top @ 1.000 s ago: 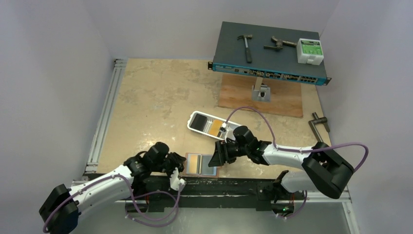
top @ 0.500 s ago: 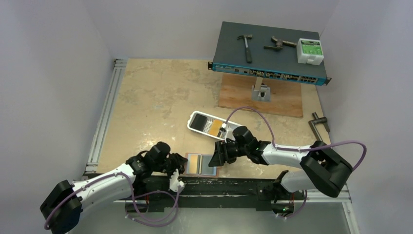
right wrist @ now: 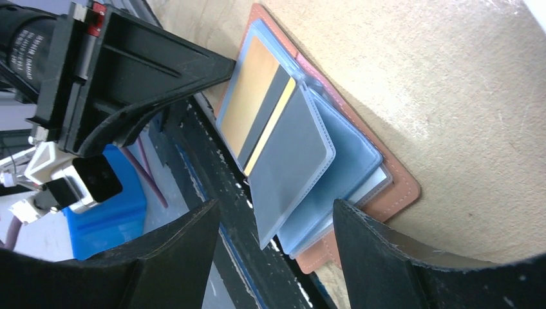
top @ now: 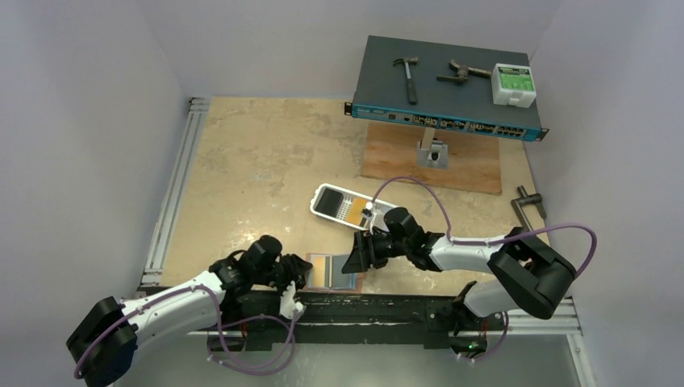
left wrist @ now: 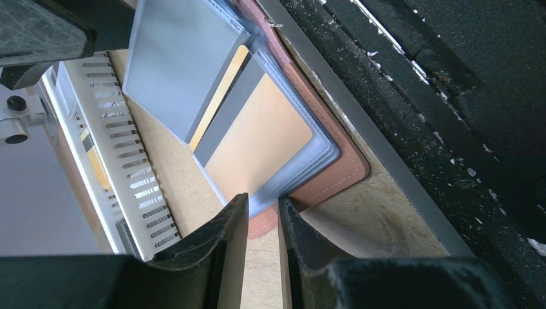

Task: Put the credit cards into the card holder
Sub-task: Turn over the card holder at the center of the board.

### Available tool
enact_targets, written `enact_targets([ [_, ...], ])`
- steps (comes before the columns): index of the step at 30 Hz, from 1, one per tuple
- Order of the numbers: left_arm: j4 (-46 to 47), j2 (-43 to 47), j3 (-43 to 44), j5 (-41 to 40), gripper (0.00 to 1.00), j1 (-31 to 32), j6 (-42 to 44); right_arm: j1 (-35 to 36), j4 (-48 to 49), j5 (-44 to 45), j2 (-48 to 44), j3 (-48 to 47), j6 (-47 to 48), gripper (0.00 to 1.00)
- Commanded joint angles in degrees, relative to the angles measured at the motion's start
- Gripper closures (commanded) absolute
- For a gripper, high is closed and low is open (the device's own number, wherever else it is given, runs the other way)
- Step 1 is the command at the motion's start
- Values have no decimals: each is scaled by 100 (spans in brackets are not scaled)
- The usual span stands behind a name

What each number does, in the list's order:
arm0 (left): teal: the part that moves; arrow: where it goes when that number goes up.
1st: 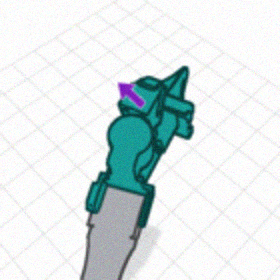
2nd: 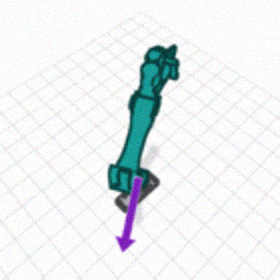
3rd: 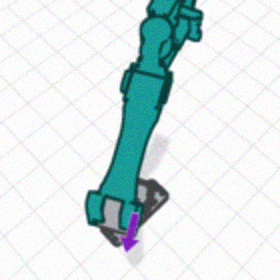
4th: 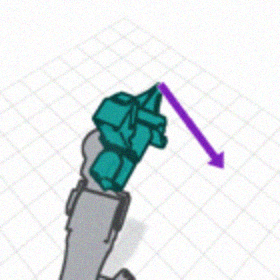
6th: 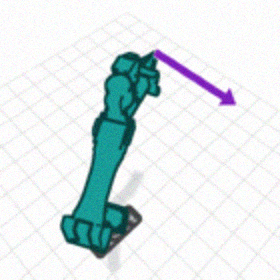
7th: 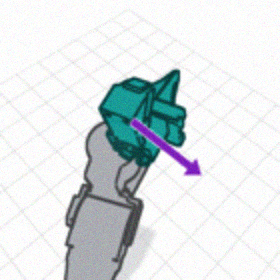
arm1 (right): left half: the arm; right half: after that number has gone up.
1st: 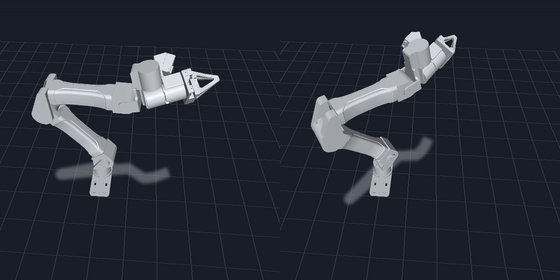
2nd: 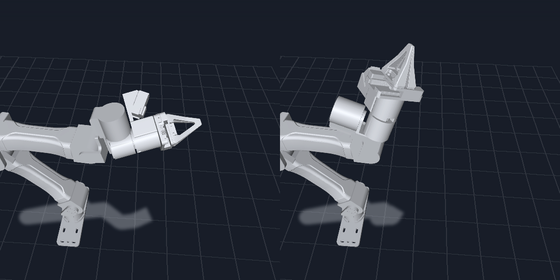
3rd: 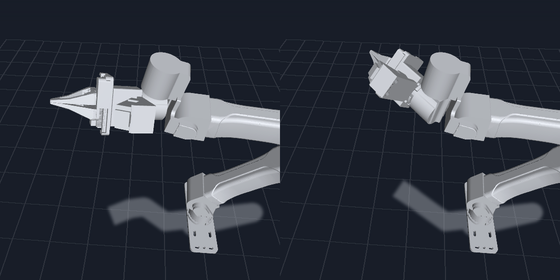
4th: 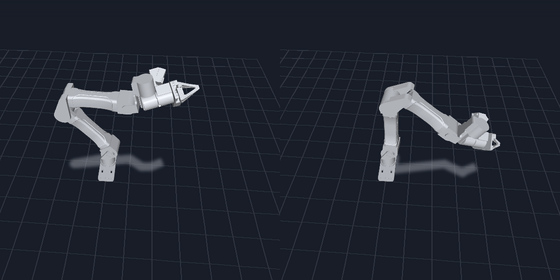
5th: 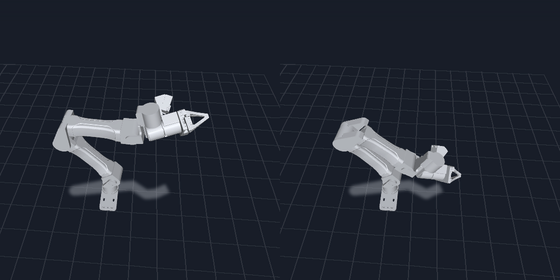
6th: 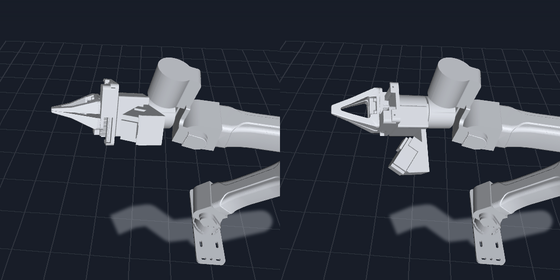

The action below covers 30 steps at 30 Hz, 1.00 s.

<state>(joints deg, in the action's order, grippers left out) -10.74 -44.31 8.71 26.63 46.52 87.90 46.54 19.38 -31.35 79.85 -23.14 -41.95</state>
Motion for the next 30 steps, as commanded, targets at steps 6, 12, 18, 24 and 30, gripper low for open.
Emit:
enact_targets([
  [6, 151, 10, -76, 305, 77, 19, 119, 183, 623, -394, -210, -402, -245, 35],
  [12, 167, 60, -88, 268, 78, 16, 105, 357, 700, -476, 71, -688, -221, 35],
  [18, 185, 109, -102, 224, 78, 15, 80, 465, 738, -634, 440, -1069, -150, 36],
  [24, 172, 158, -73, 159, 78, 19, 13, 463, 675, -662, 522, -1109, -121, 36],
  [30, -54, 222, 55, -11, 78, 21, -45, 463, 385, -631, 380, -1130, 1, 36],
])
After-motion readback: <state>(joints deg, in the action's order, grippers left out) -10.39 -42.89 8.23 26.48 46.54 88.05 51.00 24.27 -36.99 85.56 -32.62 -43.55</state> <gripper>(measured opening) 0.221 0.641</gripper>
